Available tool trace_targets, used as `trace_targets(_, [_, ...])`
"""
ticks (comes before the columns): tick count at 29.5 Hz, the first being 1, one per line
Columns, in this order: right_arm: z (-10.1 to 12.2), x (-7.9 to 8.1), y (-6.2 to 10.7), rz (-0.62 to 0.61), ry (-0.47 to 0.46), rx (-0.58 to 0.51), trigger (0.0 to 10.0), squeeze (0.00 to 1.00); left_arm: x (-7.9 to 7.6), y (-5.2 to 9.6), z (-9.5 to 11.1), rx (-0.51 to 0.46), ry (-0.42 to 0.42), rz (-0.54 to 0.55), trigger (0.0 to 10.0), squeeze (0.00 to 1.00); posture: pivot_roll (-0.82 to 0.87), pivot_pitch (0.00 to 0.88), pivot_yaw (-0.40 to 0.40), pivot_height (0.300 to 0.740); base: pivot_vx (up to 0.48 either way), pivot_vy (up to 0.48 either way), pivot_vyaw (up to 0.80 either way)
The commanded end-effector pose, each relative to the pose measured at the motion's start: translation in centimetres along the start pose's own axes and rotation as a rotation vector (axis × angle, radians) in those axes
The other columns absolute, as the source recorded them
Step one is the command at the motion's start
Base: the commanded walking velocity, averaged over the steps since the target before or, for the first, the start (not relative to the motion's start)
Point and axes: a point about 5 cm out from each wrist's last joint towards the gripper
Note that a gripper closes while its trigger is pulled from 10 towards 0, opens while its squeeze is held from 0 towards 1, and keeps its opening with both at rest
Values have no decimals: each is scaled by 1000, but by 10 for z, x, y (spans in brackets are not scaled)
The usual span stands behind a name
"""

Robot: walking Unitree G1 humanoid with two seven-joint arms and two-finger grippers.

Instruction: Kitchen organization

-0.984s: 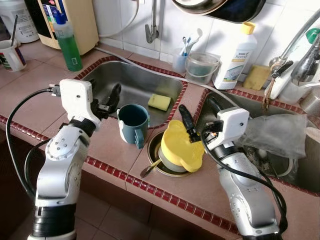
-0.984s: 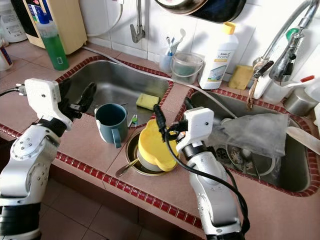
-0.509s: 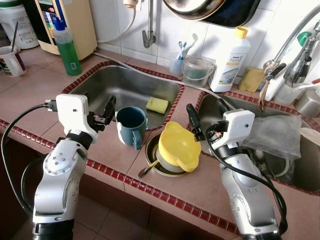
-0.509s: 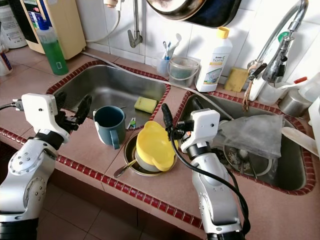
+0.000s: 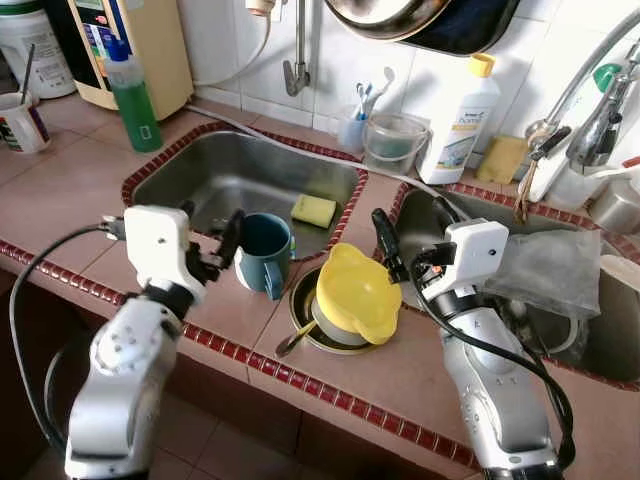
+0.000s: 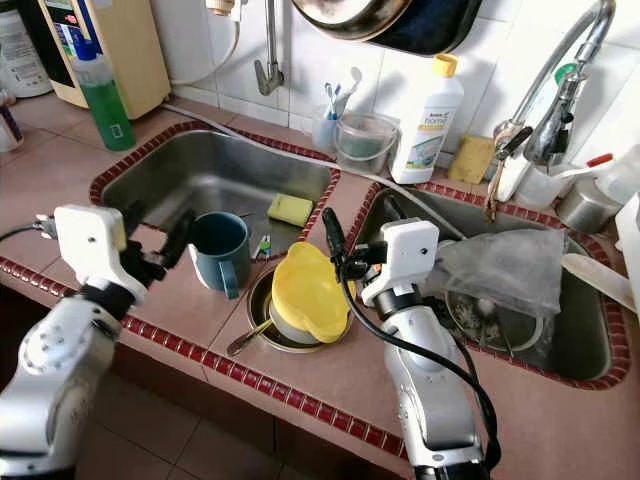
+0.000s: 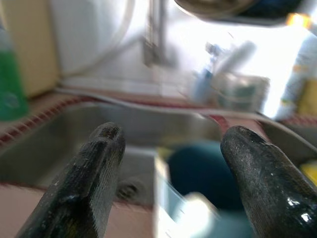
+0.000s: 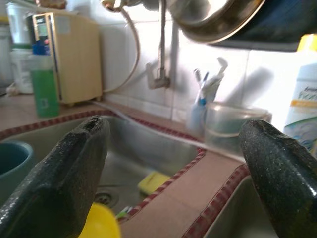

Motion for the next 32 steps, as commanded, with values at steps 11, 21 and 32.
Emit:
trace_targets(11, [0, 7, 8, 91, -22, 17, 10000, 0, -12, 10, 6, 14, -17, -71, 10000, 0, 8, 64, -48, 740, 0, 0, 0])
trace_targets(21, [-1, 12, 11, 129, -37, 29, 10000, 0, -19, 20, -2, 66, -39, -101, 10000, 0, 22, 68, -55, 740, 0, 0, 0])
trace_targets(32, [-1, 15, 13, 180, -49, 37, 10000, 0, -23, 32, -6, 125, -44, -95, 10000, 0, 42, 78, -76, 740, 0, 0, 0])
Point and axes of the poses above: a point about 5 cm out from each wrist's last joint towards the gripper, its own y axis pointing back from the gripper into the wrist, its own z axis along the axis of the wrist's last joint, x = y × z, and after that the axes turned 7 degrees about y, right-handed
